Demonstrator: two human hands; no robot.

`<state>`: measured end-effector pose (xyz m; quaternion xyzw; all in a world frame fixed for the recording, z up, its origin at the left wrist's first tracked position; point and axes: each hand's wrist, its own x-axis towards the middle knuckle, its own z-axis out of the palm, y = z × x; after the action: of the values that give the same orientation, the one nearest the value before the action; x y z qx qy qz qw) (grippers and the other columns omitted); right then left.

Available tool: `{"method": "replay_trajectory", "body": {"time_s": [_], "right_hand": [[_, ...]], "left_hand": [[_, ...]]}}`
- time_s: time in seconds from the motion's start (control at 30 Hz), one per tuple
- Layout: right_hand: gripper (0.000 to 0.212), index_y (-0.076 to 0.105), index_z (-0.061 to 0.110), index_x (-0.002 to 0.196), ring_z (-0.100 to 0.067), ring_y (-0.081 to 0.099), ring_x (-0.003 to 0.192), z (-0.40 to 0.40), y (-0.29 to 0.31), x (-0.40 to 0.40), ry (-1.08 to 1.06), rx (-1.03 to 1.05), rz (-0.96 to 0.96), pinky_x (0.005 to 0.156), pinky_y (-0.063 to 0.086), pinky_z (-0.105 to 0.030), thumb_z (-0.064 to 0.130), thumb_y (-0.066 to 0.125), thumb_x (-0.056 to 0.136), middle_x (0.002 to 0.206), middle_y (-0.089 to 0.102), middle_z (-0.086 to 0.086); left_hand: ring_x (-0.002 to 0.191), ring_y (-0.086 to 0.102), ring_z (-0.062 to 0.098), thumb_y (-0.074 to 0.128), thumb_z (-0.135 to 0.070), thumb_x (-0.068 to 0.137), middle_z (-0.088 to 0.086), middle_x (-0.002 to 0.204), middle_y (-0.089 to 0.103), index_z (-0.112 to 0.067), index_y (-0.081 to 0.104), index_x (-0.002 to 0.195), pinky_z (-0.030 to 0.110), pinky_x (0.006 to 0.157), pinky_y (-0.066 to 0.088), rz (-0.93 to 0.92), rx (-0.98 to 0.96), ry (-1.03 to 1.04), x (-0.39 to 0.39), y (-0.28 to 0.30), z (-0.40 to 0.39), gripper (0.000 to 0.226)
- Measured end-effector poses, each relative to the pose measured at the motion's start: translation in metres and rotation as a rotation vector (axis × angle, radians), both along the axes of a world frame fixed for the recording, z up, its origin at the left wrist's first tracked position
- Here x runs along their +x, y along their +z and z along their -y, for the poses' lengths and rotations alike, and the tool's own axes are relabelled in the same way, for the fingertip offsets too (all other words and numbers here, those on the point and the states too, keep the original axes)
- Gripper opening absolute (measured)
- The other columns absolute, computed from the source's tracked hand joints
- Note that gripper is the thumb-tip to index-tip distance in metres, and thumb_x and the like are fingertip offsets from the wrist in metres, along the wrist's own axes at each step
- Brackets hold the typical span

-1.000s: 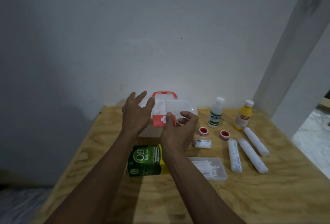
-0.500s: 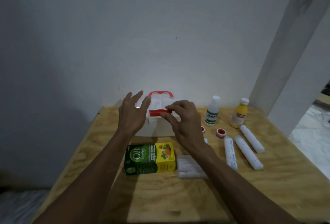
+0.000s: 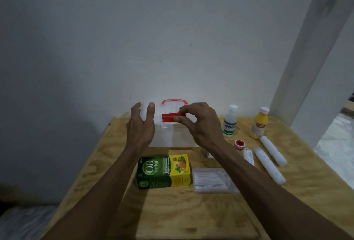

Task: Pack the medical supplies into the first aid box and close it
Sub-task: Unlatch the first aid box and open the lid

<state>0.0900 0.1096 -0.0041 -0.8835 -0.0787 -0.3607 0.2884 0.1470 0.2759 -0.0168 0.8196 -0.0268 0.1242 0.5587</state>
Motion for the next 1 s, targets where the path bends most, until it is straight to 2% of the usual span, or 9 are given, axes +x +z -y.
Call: {"method": "replay_trajectory", "body": {"time_s": [0.2, 0.37, 0.43, 0.53, 0.6, 0.73, 0.8, 0.87, 1.0], "right_hand": [[0.02, 0.074, 0.013, 0.094, -0.022, 0.064, 0.093, -0.001, -0.001, 0.0, 0.035, 0.046, 0.044, 0.082, 0.05, -0.048, 0.031, 0.073, 0.084, 0.095, 0.074, -0.001], [0.015, 0.072, 0.013, 0.095, -0.001, 0.054, 0.089, 0.0, 0.003, -0.003, 0.072, 0.119, 0.058, 0.098, 0.043, -0.056, 0.026, 0.072, 0.087, 0.095, 0.073, 0.002], [0.016, 0.07, 0.012, 0.095, 0.008, 0.045, 0.087, -0.001, 0.009, -0.002, 0.07, 0.107, 0.073, 0.094, 0.045, -0.055, 0.026, 0.07, 0.089, 0.093, 0.072, 0.003], [0.017, 0.07, 0.012, 0.097, 0.003, 0.053, 0.085, -0.001, 0.029, 0.004, 0.047, 0.084, 0.103, 0.083, 0.049, -0.045, 0.028, 0.068, 0.09, 0.093, 0.073, 0.0], [0.018, 0.069, 0.013, 0.099, -0.012, 0.064, 0.087, 0.0, 0.045, 0.012, 0.041, 0.105, 0.095, 0.081, 0.05, -0.036, 0.028, 0.067, 0.091, 0.095, 0.073, -0.001], [0.021, 0.068, 0.011, 0.104, -0.007, 0.063, 0.087, 0.004, 0.073, 0.042, 0.02, 0.135, 0.077, 0.073, 0.045, -0.005, 0.028, 0.068, 0.091, 0.098, 0.072, 0.0], [0.021, 0.068, 0.011, 0.104, -0.006, 0.062, 0.085, 0.008, 0.082, 0.059, -0.006, 0.142, 0.094, 0.075, 0.048, -0.008, 0.027, 0.068, 0.09, 0.098, 0.072, -0.001], [0.022, 0.069, 0.011, 0.105, -0.011, 0.065, 0.084, 0.013, 0.088, 0.076, -0.031, 0.156, 0.122, 0.078, 0.055, -0.021, 0.027, 0.069, 0.09, 0.097, 0.073, -0.004], [0.025, 0.069, 0.009, 0.107, -0.016, 0.067, 0.086, 0.019, 0.099, 0.107, -0.076, 0.177, 0.133, 0.079, 0.055, -0.028, 0.027, 0.069, 0.089, 0.098, 0.073, -0.006]], "left_hand": [[0.124, 0.046, 0.022, 0.031, -0.057, 0.098, 0.007, 0.144, 0.048, -0.019, 0.039, 0.145, 0.028, 0.094, 0.032, 0.02, -0.041, -0.019, -0.006, -0.004, -0.003, 0.061], [0.139, 0.035, 0.027, 0.017, -0.063, 0.096, 0.006, 0.152, 0.04, -0.02, 0.035, 0.148, 0.039, 0.113, 0.025, -0.03, -0.05, 0.0, -0.007, -0.009, -0.002, 0.07], [0.138, 0.038, 0.028, 0.011, -0.065, 0.094, 0.008, 0.15, 0.043, -0.02, 0.037, 0.147, 0.041, 0.113, 0.026, -0.046, -0.063, 0.003, -0.007, -0.008, -0.002, 0.075], [0.139, 0.036, 0.029, 0.004, -0.065, 0.092, 0.009, 0.151, 0.042, -0.019, 0.038, 0.148, 0.042, 0.114, 0.024, -0.051, -0.067, -0.004, -0.007, -0.005, -0.003, 0.079], [0.14, 0.035, 0.029, 0.002, -0.067, 0.089, 0.009, 0.152, 0.041, -0.019, 0.037, 0.149, 0.041, 0.115, 0.023, -0.045, -0.045, -0.021, -0.007, -0.004, -0.004, 0.084], [0.14, 0.036, 0.028, 0.02, -0.077, 0.085, 0.008, 0.153, 0.039, -0.015, 0.037, 0.148, 0.044, 0.116, 0.026, 0.008, 0.111, -0.076, -0.003, -0.005, -0.007, 0.089], [0.141, 0.034, 0.027, 0.032, -0.08, 0.083, 0.007, 0.155, 0.036, -0.016, 0.036, 0.148, 0.048, 0.115, 0.029, 0.017, 0.231, -0.105, 0.002, -0.007, -0.008, 0.091], [0.145, 0.028, 0.026, 0.041, -0.074, 0.085, 0.005, 0.159, 0.028, -0.016, 0.031, 0.15, 0.046, 0.117, 0.026, -0.008, 0.305, -0.107, 0.007, -0.008, -0.007, 0.088], [0.147, 0.021, 0.024, 0.053, -0.063, 0.086, 0.006, 0.161, 0.021, -0.013, 0.026, 0.152, 0.039, 0.117, 0.02, -0.035, 0.312, -0.123, 0.016, -0.012, -0.006, 0.087]]}}
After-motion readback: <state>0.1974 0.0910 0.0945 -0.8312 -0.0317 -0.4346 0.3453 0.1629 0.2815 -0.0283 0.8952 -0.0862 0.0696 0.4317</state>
